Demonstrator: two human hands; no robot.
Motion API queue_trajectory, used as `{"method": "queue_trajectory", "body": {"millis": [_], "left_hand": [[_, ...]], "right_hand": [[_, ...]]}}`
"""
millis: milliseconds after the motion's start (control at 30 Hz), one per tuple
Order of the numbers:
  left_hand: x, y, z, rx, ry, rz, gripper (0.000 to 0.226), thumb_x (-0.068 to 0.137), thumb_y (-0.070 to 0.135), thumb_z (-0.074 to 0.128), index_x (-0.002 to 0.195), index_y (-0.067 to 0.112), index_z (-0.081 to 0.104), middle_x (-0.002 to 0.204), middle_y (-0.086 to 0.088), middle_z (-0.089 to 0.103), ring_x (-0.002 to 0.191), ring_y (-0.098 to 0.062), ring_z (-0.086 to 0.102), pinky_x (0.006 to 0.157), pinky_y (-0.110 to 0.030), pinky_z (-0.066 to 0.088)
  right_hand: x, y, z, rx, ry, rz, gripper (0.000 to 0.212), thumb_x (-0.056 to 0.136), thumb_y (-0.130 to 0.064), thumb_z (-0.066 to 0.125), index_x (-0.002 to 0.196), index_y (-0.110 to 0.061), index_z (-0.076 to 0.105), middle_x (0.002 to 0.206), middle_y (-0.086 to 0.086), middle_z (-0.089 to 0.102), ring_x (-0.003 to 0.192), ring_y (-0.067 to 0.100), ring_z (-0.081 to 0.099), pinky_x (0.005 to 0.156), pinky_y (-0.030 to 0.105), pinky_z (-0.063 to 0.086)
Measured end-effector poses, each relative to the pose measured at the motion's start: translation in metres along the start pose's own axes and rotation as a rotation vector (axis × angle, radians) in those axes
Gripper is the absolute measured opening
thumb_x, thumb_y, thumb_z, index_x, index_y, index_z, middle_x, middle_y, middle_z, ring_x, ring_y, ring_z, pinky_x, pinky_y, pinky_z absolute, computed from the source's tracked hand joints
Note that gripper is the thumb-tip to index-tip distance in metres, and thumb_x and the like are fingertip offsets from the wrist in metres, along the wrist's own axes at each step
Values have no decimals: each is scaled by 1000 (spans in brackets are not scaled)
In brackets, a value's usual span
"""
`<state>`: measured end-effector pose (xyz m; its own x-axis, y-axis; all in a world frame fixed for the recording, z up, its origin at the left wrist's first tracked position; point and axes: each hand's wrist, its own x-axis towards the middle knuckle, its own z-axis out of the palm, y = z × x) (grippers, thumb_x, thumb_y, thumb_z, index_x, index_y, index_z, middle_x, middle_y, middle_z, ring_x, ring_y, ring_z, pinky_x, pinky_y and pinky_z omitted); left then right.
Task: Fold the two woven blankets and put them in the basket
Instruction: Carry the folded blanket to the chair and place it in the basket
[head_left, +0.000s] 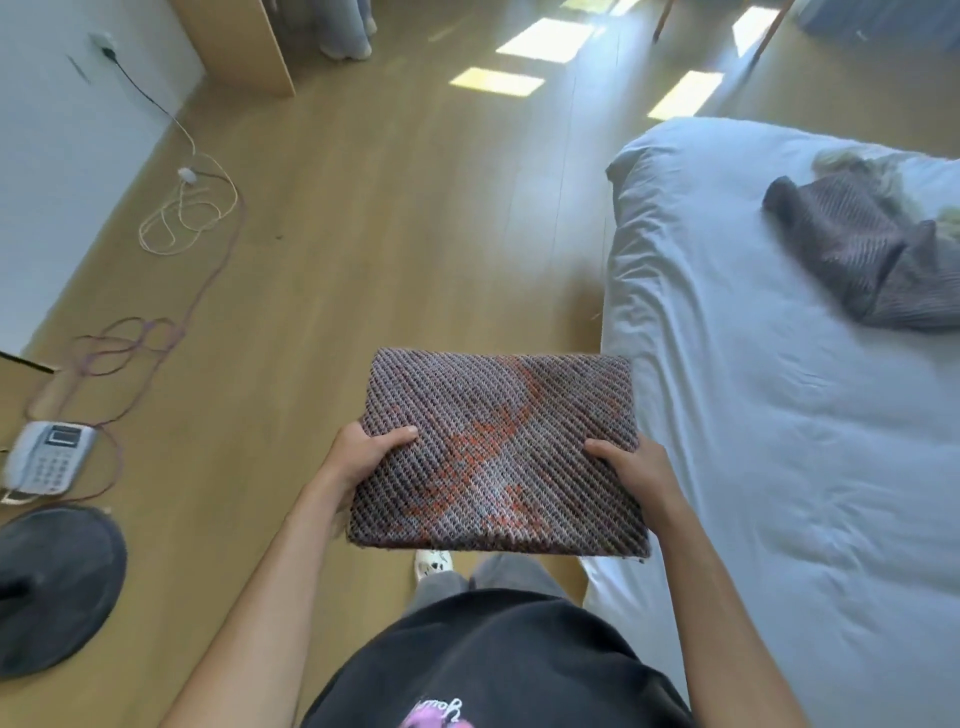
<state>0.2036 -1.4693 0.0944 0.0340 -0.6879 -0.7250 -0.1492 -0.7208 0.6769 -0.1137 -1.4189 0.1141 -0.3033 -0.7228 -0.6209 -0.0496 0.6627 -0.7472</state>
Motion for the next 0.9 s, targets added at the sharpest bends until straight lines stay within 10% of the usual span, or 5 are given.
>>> {"method": "queue_trajectory", "body": {"millis": [900], "left_hand": [[270, 341, 136, 155, -78, 100, 41, 75, 22, 78, 109, 6, 61, 102, -10, 69, 88, -22, 67, 75, -32, 54]], "right_hand": [[311, -231, -80, 125, 159, -1, 24, 73, -21, 77, 95, -23, 66, 93, -2, 71, 84, 20, 68, 80, 41, 56]]}}
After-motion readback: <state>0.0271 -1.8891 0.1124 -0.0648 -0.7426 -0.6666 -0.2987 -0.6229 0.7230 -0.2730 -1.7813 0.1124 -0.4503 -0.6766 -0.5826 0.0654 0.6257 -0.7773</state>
